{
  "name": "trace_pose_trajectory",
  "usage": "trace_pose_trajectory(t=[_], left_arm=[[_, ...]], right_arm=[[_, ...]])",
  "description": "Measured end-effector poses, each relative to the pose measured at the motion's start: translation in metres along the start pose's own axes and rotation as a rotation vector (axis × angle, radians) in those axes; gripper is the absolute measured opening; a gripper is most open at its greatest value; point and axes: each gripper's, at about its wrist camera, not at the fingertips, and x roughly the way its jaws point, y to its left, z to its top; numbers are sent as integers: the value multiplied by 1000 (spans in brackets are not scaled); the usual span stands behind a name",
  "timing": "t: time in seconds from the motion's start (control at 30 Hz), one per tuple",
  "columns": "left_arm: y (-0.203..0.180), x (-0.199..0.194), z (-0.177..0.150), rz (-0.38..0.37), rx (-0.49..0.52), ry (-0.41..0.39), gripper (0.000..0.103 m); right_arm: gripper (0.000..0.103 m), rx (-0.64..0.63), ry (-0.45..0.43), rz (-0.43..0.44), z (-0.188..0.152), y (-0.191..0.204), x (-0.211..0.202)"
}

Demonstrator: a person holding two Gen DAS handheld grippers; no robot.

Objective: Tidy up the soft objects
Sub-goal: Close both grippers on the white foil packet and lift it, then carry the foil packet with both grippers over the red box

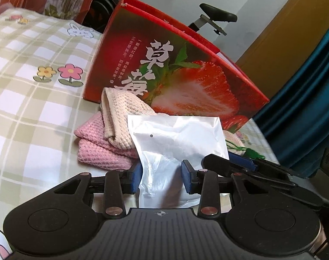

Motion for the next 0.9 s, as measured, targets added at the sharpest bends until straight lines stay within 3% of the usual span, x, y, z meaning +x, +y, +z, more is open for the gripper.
trace_pose_trajectory(t=[0.3, 0.57, 0.73, 0.9], left_arm=[[-8, -2, -4, -33, 6, 14, 40], [-29, -34, 20, -85, 43, -113, 40], [-56, -44, 48, -69, 144, -172, 40], [-70, -44, 81, -76, 170, -216, 40]], right_arm=[[35, -85, 11, -32, 3, 10, -11], [35, -85, -120, 0, 30, 8, -44], [35, -92, -195, 2, 60, 0, -57], [35, -82, -257, 3, 96, -11, -59]])
